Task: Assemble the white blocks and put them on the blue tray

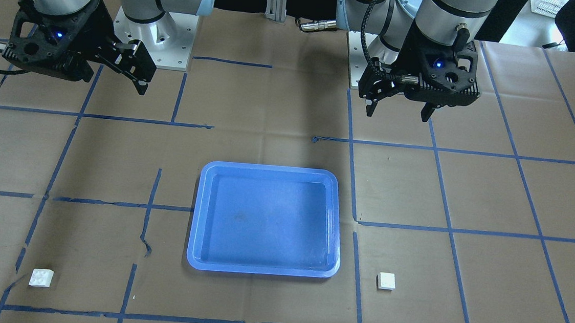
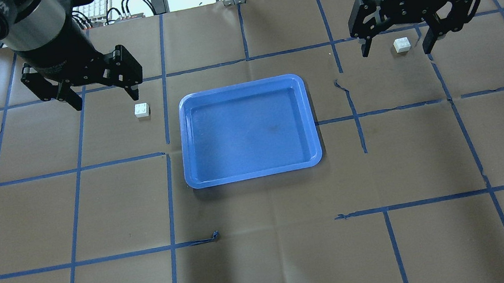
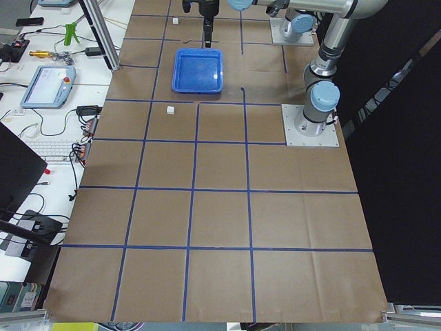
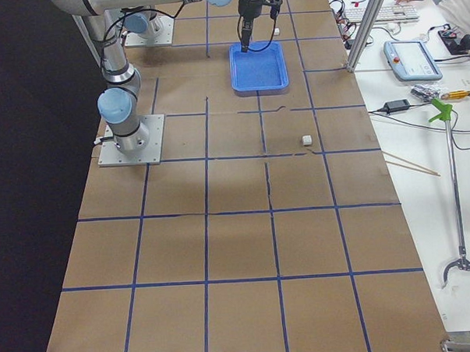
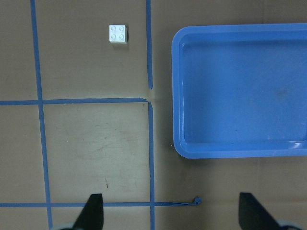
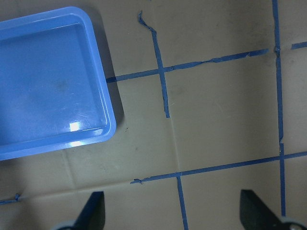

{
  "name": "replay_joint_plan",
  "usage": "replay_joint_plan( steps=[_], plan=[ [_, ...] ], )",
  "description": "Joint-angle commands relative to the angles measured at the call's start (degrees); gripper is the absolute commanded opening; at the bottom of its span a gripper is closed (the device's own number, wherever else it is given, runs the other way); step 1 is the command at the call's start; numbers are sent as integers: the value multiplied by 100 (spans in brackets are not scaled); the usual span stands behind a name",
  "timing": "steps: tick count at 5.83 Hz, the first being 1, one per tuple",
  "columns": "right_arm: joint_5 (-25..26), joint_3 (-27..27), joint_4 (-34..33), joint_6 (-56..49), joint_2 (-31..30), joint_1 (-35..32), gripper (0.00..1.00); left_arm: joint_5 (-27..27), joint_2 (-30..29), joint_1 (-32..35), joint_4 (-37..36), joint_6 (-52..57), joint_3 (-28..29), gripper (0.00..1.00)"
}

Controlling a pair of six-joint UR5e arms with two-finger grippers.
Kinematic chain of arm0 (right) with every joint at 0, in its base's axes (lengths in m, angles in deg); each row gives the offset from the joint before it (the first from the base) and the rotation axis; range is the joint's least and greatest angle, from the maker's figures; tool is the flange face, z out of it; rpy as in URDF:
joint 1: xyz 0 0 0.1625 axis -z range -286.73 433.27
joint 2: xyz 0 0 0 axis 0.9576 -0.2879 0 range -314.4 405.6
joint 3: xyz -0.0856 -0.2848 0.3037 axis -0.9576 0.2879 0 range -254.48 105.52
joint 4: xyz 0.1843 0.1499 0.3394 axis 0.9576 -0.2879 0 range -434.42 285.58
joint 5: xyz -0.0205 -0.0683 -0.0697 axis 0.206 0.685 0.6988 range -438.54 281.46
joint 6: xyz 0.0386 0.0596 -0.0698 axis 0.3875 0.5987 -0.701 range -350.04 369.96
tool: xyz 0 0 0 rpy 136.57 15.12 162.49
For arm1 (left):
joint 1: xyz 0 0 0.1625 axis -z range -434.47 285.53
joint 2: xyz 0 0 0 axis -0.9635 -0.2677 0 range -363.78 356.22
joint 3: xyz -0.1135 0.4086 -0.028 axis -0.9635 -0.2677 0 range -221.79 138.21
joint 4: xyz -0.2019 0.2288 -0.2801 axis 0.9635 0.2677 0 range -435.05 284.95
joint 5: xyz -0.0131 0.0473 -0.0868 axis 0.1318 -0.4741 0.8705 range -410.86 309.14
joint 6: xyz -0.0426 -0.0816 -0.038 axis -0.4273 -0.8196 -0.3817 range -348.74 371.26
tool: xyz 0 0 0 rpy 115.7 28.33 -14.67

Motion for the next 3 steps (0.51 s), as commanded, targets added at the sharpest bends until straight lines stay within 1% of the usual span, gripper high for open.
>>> replay_joint_plan(
  steps=[1,2,3],
  plan=[
    [1,-6,-55,0,0,0,100,-4,27,-10,-9,18,-11,99],
    [10,-6,-56,9,0,0,100,-4,149,-45,9,61,-38,99],
    [10,-6,-56,9,0,0,100,-21,132,-106,-26,105,-29,99]
  ],
)
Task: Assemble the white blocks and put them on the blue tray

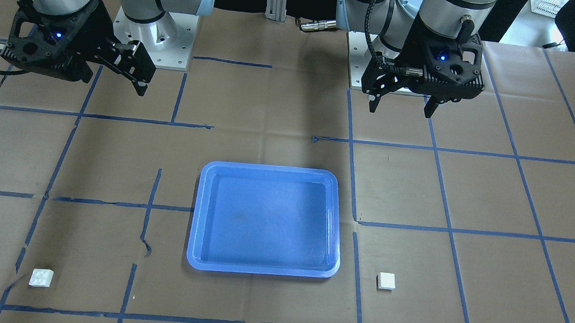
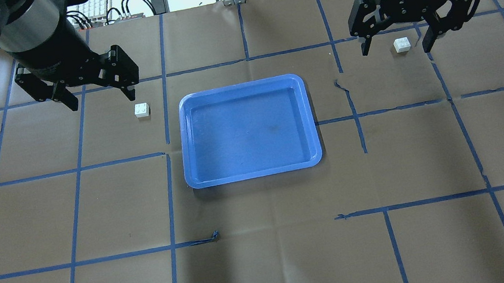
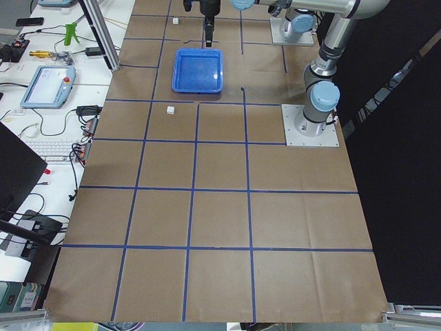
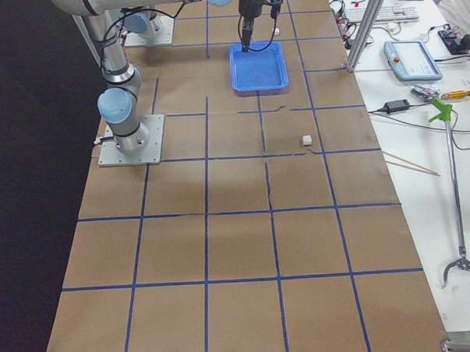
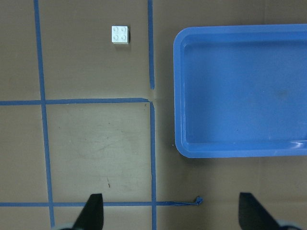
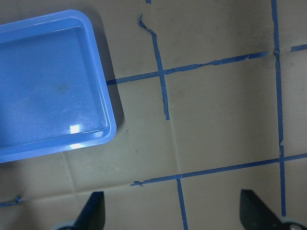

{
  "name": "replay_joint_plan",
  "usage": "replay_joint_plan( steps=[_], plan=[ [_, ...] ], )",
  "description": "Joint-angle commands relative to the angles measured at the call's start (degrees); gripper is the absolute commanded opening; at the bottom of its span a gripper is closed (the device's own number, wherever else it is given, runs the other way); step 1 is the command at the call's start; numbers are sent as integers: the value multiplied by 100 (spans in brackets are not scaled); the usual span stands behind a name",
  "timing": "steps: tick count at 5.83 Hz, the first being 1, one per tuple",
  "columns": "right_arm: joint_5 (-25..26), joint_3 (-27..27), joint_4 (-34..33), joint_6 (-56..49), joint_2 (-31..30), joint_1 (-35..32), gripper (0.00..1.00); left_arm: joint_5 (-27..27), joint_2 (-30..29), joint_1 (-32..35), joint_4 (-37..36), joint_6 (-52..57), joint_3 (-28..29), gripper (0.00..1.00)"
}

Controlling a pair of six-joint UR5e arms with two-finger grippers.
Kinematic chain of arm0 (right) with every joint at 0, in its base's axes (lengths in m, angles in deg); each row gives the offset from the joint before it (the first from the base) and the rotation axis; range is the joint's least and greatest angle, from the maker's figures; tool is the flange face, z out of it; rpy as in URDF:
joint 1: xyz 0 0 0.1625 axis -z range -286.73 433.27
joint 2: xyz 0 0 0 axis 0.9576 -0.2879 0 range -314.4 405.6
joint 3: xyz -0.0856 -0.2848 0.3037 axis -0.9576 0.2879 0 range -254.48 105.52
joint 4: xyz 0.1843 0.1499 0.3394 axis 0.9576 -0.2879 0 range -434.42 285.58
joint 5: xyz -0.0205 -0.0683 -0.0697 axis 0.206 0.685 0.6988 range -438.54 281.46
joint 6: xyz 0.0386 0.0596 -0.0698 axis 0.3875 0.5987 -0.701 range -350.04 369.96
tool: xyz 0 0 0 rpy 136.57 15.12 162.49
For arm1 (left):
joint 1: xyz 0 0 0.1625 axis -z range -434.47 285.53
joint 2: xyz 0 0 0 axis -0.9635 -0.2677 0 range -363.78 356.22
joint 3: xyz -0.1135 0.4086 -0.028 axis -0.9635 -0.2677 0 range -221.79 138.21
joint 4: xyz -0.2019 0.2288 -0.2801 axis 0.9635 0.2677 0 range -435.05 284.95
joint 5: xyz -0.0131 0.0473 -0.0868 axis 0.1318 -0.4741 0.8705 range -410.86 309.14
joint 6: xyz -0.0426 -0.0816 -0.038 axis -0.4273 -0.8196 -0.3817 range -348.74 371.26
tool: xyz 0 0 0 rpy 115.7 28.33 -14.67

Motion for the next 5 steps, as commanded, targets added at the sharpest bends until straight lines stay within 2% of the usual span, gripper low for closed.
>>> replay_joint_plan(
  steps=[1,3,4,5],
  plan=[
    [2,0,-4,2,0,0,100,40,-279,-580,-108,136,-1,99],
    [2,0,-4,-7,0,9,100,58,-1620,-805,-1542,444,183,99],
    [2,0,5,-94,0,26,100,85,-2323,-805,-2542,427,79,99],
    [2,26,-4,-242,17,52,100,67,-2800,-805,-2970,514,26,99]
  ],
)
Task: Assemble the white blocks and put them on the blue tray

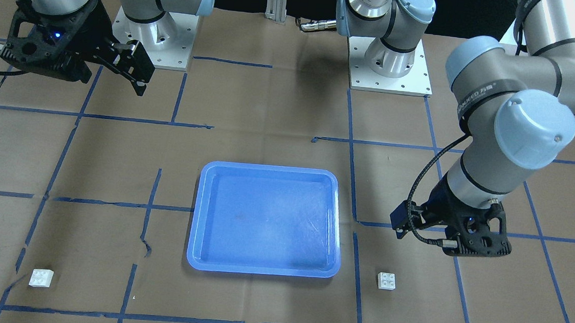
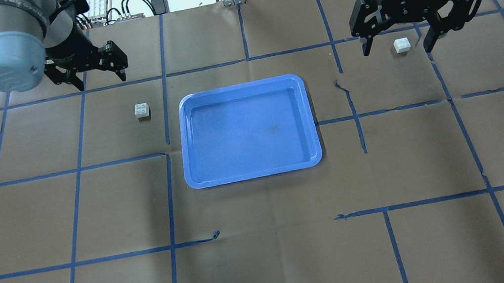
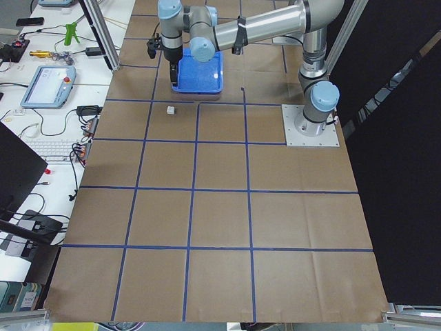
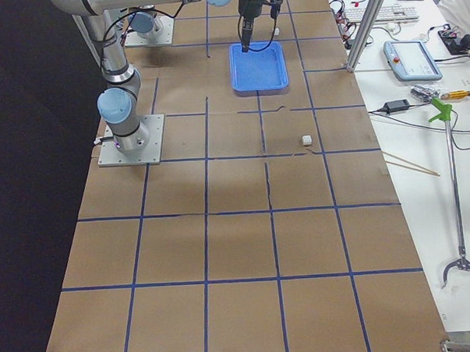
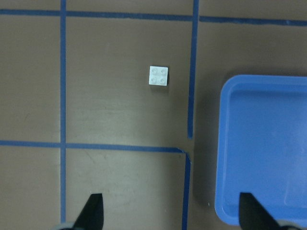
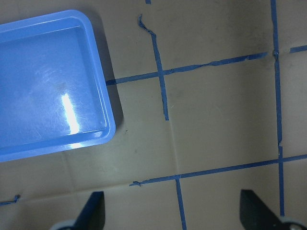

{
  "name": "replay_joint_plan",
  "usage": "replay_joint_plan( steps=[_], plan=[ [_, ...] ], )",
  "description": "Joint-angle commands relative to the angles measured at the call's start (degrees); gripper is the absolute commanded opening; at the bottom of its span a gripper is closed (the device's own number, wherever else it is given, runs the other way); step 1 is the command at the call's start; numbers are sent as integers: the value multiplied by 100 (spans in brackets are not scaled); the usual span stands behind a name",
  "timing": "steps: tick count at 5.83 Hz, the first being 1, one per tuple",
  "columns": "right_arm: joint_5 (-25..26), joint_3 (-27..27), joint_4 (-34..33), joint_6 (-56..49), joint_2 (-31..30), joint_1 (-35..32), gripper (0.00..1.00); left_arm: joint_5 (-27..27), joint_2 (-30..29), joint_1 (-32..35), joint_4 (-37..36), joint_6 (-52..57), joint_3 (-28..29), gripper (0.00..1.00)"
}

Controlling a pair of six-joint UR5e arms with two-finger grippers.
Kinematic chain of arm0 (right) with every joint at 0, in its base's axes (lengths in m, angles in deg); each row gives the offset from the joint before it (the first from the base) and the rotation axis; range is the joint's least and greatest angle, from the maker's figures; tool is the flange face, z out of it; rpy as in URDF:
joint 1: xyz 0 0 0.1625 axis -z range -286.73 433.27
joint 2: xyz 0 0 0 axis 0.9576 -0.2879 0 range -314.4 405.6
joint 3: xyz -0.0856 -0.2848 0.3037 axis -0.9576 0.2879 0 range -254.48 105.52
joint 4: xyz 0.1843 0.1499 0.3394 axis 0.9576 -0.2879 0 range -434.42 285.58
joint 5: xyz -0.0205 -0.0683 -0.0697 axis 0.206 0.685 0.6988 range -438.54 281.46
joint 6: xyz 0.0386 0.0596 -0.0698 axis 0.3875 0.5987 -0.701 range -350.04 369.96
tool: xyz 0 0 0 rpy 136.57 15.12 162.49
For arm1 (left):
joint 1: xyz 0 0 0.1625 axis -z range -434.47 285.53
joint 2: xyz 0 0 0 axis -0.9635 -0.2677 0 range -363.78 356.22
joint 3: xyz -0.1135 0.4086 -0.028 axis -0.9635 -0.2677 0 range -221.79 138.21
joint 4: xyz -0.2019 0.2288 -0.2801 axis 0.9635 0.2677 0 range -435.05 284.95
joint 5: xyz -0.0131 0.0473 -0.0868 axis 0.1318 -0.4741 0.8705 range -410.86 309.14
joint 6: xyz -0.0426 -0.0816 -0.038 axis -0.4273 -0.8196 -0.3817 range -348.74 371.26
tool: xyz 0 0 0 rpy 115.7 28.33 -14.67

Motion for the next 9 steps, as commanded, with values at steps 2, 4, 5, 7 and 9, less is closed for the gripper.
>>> replay_joint_plan(
  steps=[2,4,5,7,9],
  plan=[
    [-52,71,12,-1764,-8,615,100,4,-1351,-6,-1230,394,-72,99],
    [-79,80,-40,-4246,71,1250,100,-23,-1669,-6,-1414,438,-73,99],
    [-36,71,-310,-5661,193,1348,100,12,-1653,-6,-1477,499,-81,53],
    [-44,219,-1039,-8201,596,1541,100,13,-1531,3,-1381,491,-81,11],
    [-87,1120,-1165,-11156,1516,1551,100,-22,-1155,535,-770,499,-81,11]
  ],
)
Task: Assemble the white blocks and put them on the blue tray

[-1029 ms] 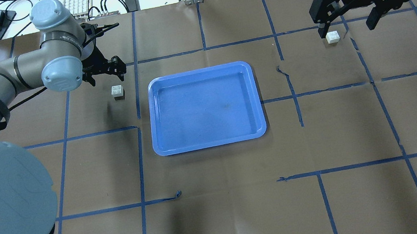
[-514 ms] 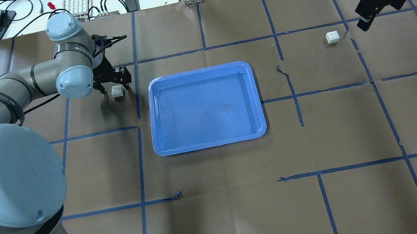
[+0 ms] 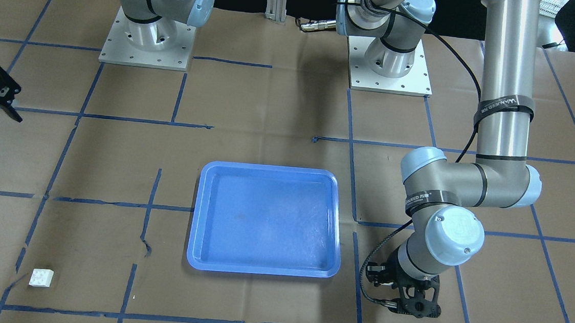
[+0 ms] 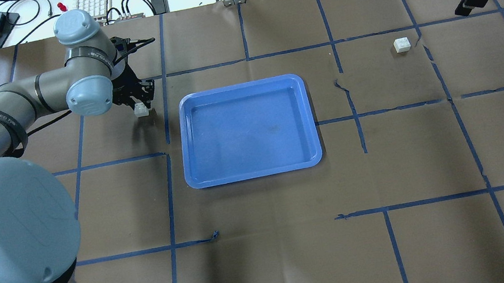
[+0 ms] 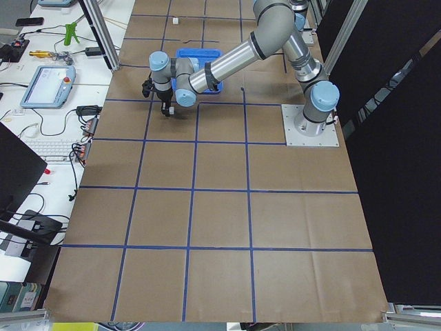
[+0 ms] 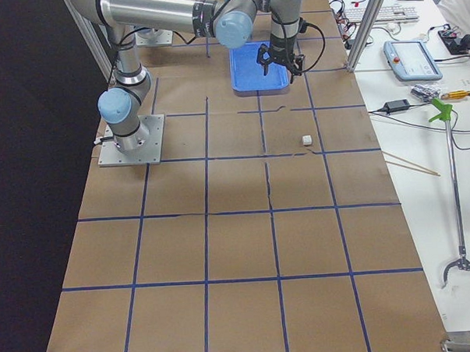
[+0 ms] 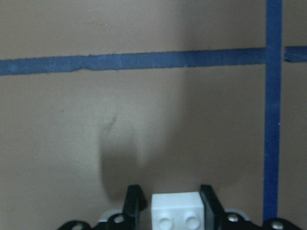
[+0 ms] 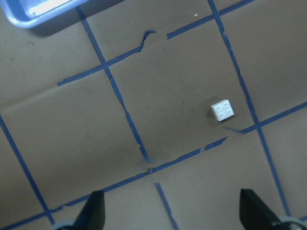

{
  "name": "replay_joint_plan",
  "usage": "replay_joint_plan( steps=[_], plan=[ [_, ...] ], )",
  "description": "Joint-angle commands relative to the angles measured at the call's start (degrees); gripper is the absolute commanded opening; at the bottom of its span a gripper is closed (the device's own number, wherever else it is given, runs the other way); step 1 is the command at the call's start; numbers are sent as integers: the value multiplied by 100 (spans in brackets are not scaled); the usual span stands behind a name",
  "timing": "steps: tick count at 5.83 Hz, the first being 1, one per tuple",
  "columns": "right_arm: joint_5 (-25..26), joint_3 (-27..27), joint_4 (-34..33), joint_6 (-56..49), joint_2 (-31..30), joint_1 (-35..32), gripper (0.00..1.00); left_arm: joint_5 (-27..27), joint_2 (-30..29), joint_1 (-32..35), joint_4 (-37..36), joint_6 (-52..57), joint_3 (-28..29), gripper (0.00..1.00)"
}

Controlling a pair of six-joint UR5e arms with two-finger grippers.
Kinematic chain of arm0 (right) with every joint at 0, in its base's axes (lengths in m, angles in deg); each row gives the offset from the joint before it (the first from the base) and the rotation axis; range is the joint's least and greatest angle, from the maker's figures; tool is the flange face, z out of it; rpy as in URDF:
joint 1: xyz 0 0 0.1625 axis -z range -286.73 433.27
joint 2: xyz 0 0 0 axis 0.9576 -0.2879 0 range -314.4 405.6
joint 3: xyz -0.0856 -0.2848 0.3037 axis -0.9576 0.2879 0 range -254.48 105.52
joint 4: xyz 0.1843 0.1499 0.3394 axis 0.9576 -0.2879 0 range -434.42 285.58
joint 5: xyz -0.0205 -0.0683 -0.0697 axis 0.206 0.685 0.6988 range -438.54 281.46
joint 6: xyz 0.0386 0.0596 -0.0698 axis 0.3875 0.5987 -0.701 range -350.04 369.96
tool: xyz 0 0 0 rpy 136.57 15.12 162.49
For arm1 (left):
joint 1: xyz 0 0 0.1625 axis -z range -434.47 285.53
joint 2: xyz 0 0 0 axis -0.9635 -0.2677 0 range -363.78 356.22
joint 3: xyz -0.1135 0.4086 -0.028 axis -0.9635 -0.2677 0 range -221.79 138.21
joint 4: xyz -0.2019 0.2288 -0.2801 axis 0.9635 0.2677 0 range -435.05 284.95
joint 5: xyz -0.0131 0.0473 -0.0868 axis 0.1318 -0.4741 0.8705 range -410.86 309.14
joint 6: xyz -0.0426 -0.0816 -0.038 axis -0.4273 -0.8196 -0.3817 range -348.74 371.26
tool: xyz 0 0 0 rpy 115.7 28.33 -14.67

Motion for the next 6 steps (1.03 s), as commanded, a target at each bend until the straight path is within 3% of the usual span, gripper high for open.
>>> replay_joint_plan(
  steps=[1,3,4,6],
  plan=[
    [-75,875,-13,-2000,890,91,100,-8,372,969,396,371,-23,11],
    [-985,932,-4,-2348,1331,363,100,-52,435,1966,318,1980,-163,11],
    [-1442,905,31,-2427,1586,504,100,-52,478,2091,283,3114,-486,11],
    [-2558,739,101,-3004,2165,1030,100,-52,802,2198,-541,5434,-1311,10]
  ],
)
